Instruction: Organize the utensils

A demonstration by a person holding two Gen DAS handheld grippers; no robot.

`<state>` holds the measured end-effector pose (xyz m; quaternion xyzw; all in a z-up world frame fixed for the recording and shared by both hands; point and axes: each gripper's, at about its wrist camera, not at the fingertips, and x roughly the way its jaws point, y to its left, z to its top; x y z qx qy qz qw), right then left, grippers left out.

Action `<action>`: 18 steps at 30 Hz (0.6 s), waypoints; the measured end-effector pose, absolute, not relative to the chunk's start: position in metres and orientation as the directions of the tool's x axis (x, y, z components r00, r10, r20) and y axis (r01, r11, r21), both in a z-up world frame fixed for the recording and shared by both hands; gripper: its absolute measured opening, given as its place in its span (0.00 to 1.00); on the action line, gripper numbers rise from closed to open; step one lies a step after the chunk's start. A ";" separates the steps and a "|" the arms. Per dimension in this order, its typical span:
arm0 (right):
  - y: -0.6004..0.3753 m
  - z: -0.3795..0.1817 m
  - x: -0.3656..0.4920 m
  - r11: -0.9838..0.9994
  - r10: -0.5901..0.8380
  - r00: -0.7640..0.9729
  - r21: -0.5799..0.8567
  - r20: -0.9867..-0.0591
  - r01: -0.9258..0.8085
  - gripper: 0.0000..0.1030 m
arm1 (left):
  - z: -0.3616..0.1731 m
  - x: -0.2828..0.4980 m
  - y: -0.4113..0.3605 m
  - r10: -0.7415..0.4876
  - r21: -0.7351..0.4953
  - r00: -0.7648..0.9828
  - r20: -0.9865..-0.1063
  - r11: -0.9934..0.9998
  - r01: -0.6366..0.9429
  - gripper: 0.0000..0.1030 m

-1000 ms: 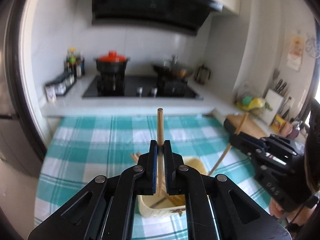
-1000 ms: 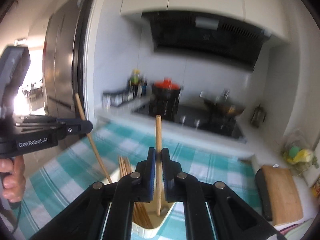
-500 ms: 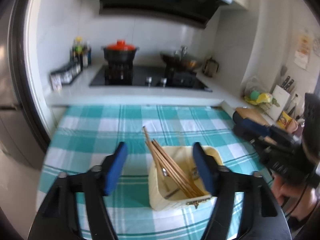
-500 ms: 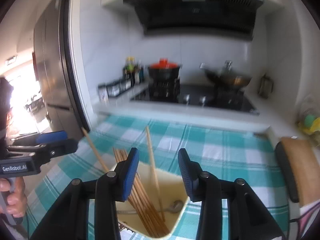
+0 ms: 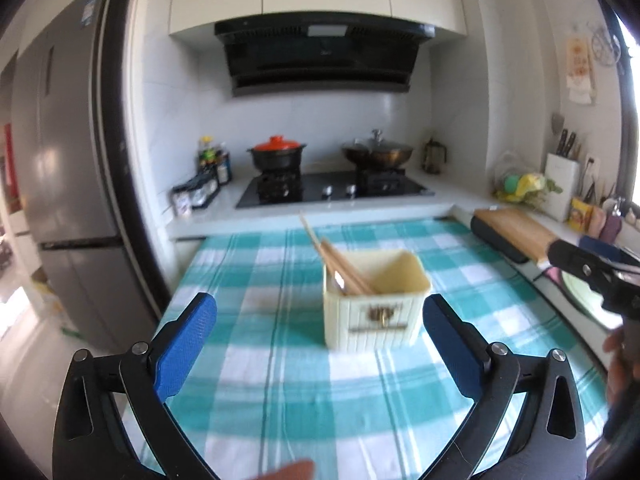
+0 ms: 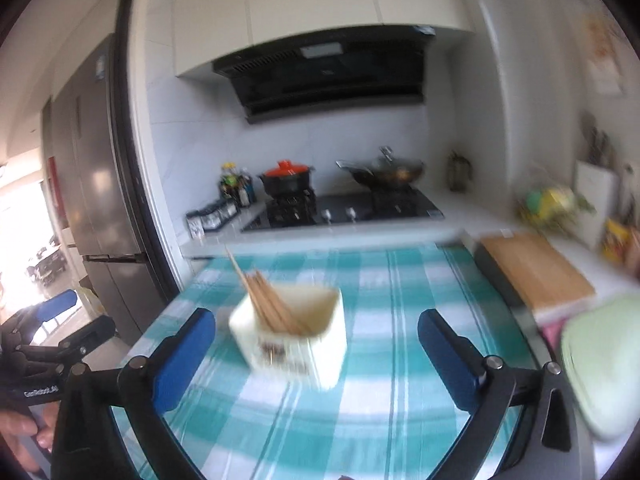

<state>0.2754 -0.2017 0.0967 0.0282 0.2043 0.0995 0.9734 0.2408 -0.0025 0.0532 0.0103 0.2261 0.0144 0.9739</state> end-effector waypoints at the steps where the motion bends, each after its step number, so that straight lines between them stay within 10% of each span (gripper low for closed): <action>1: -0.203 0.091 0.264 0.981 0.192 0.896 0.096 -0.401 -0.167 1.00 | 0.051 0.234 -0.006 0.042 0.033 0.892 -0.451 0.999 -0.030 1.00; 18: -0.162 0.099 0.177 0.985 0.124 0.899 -0.059 -0.421 -0.164 1.00 | 0.065 0.168 -0.013 0.117 0.032 0.861 -0.494 0.993 -0.116 1.00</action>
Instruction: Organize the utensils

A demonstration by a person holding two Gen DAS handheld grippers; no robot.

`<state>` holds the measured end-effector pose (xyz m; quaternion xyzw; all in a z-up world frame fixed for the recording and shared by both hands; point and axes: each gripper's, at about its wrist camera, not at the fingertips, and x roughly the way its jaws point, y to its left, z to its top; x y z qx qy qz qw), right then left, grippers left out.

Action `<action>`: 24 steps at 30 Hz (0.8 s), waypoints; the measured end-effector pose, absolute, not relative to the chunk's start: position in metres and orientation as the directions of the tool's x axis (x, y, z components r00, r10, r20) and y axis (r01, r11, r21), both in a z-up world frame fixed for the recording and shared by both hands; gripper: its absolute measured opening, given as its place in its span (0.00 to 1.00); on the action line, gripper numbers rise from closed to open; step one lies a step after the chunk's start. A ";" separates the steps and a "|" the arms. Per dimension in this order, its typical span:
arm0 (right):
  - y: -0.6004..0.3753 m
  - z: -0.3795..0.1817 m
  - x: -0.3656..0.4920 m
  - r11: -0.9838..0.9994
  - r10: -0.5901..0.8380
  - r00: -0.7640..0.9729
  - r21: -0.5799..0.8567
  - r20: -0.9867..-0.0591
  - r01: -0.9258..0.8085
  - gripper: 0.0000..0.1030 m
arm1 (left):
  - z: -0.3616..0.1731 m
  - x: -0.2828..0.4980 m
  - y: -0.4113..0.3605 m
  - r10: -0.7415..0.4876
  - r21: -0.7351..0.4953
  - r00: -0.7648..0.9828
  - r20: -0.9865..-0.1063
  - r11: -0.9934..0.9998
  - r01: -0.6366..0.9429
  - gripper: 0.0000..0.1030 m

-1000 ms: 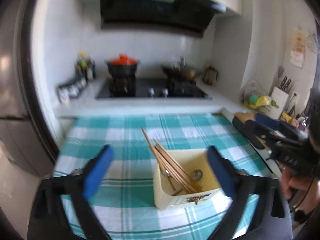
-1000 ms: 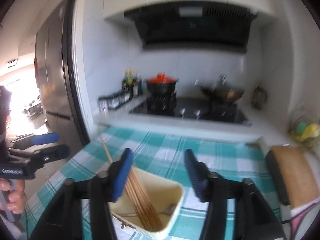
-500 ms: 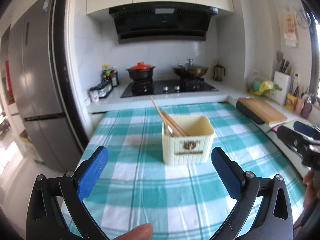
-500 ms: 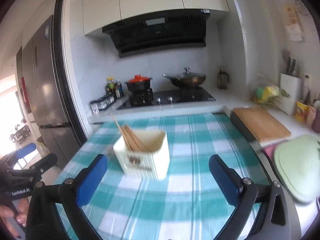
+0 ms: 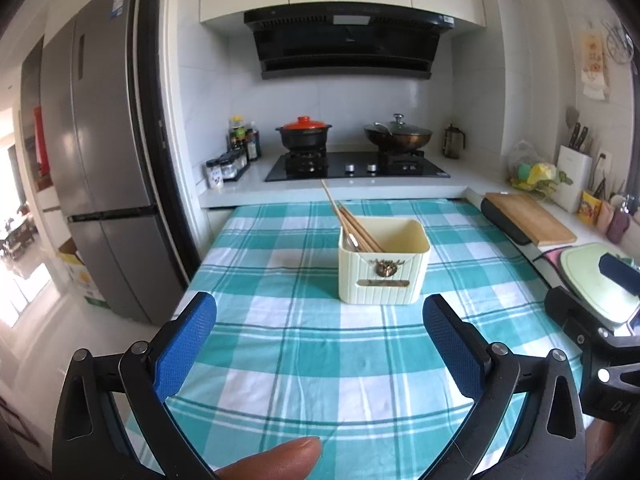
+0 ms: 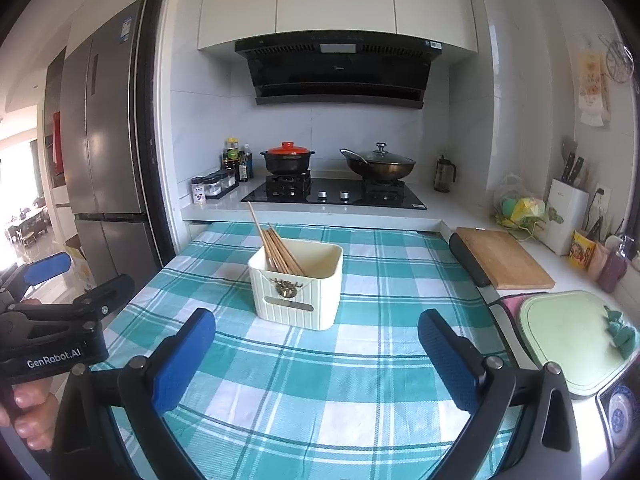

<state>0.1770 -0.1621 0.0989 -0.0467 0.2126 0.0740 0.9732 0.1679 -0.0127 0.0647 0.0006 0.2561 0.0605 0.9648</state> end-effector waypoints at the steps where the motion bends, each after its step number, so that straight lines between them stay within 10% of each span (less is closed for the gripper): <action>1: -0.160 0.101 0.175 0.984 0.124 0.901 -0.066 -0.417 -0.165 1.00 | 0.066 0.166 -0.012 0.109 0.028 0.862 -0.496 0.994 -0.110 1.00; 24: -0.146 0.102 0.163 0.979 0.124 0.897 -0.092 -0.425 -0.179 1.00 | 0.063 0.163 -0.005 0.120 0.020 0.857 -0.501 0.992 -0.127 1.00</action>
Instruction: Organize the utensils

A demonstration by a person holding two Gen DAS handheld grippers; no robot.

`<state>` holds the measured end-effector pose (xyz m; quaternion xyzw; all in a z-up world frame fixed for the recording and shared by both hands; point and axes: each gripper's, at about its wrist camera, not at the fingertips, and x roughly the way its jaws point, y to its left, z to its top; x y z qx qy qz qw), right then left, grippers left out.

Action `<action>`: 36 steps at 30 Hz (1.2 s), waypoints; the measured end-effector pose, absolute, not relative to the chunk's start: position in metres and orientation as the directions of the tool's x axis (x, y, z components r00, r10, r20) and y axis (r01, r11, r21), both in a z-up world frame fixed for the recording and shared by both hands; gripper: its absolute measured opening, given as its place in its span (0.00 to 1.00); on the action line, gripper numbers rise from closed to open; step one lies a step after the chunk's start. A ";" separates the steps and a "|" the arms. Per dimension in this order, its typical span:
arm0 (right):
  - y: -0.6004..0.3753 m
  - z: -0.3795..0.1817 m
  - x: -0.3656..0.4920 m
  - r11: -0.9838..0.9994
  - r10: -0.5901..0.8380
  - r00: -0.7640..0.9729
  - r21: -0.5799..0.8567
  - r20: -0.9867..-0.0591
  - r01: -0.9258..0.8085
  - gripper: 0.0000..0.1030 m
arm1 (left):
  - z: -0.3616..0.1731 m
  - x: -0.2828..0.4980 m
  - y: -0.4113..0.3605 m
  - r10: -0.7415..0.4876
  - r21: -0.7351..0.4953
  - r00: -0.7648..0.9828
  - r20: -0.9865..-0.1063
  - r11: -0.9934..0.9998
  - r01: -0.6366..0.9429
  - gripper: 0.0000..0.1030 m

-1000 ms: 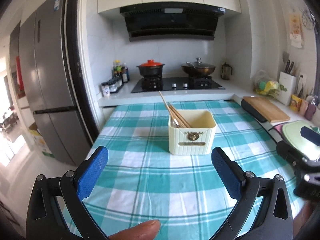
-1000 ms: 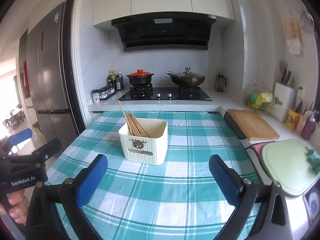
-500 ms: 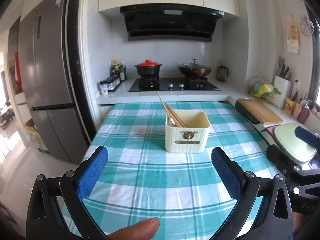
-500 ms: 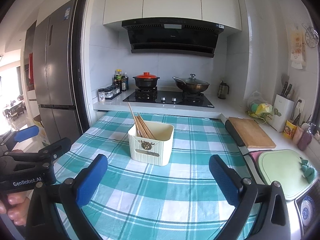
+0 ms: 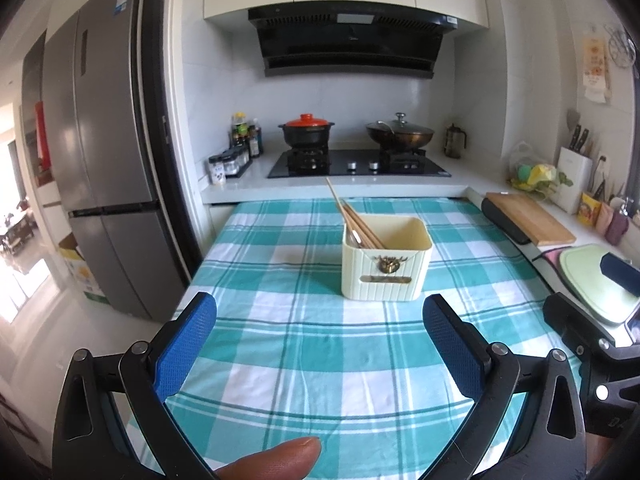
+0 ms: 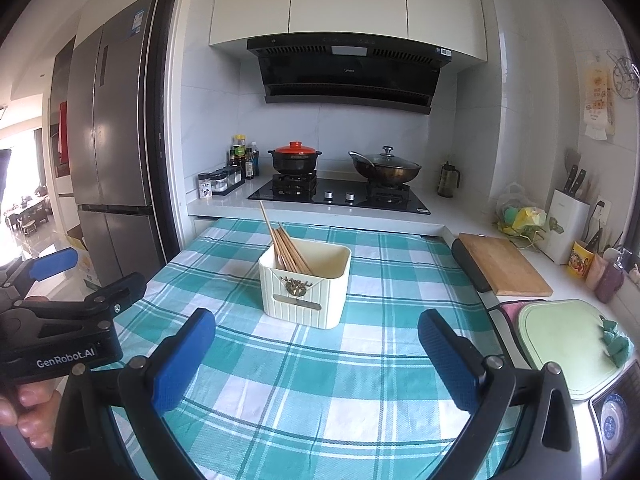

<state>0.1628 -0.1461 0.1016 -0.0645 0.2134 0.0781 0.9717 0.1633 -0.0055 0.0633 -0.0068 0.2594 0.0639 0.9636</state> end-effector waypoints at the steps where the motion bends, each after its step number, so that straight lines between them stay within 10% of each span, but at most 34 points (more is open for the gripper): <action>1: -0.145 0.102 0.163 0.979 0.124 0.897 -0.093 -0.425 -0.179 1.00 | 0.063 0.164 -0.005 0.120 0.020 0.856 -0.503 0.992 -0.128 1.00; 36: -0.144 0.100 0.164 0.977 0.127 0.897 -0.104 -0.423 -0.188 1.00 | 0.057 0.166 -0.003 0.116 0.012 0.850 -0.514 0.992 -0.128 1.00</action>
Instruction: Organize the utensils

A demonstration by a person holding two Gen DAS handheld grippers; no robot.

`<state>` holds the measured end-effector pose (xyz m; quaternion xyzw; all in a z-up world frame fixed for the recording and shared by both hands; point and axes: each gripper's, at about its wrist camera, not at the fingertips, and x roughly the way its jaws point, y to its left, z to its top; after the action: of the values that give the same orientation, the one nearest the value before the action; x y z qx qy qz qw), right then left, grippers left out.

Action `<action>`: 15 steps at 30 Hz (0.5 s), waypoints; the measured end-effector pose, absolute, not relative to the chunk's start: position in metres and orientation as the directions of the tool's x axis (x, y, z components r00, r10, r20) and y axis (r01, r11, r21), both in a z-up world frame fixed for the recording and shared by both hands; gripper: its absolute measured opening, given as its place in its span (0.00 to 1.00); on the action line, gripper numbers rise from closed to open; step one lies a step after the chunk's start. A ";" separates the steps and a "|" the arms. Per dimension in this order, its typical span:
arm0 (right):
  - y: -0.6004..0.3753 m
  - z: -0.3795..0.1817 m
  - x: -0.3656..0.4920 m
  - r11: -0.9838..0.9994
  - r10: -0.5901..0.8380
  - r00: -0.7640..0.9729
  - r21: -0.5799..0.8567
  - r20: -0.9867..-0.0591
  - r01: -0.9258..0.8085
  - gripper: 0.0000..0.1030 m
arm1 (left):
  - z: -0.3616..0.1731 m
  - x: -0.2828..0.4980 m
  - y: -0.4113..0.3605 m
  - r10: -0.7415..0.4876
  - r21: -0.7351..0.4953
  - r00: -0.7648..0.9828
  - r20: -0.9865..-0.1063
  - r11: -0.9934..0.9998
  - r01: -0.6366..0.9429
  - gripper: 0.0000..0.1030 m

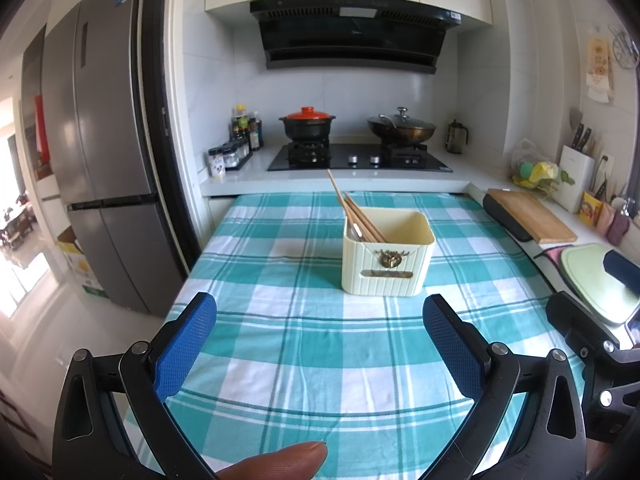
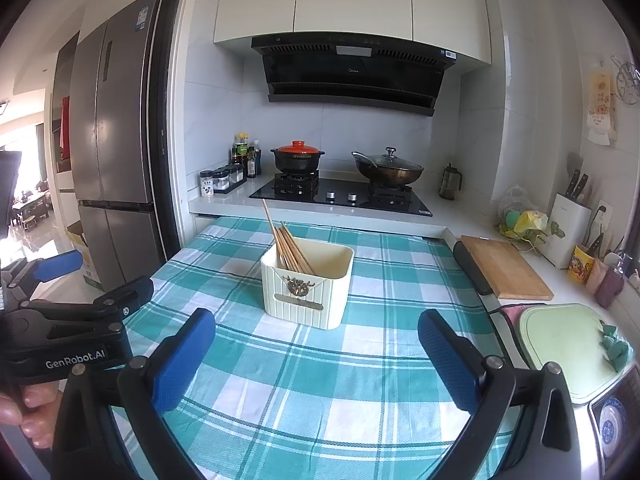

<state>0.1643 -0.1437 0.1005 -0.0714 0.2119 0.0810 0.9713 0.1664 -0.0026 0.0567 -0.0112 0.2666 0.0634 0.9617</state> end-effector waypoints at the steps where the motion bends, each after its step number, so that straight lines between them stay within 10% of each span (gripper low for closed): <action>1: -0.144 0.100 0.164 0.977 0.127 0.897 -0.105 -0.423 -0.188 1.00 | 0.057 0.167 -0.003 0.116 0.012 0.850 -0.515 0.992 -0.128 1.00; 15: -0.144 0.102 0.164 0.976 0.129 0.899 -0.108 -0.419 -0.191 1.00 | 0.057 0.166 -0.003 0.117 0.013 0.849 -0.515 0.992 -0.128 1.00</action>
<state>0.1638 -0.1440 0.1017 -0.0733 0.2095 0.0823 0.9716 0.1664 -0.0027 0.0569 -0.0110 0.2669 0.0637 0.9616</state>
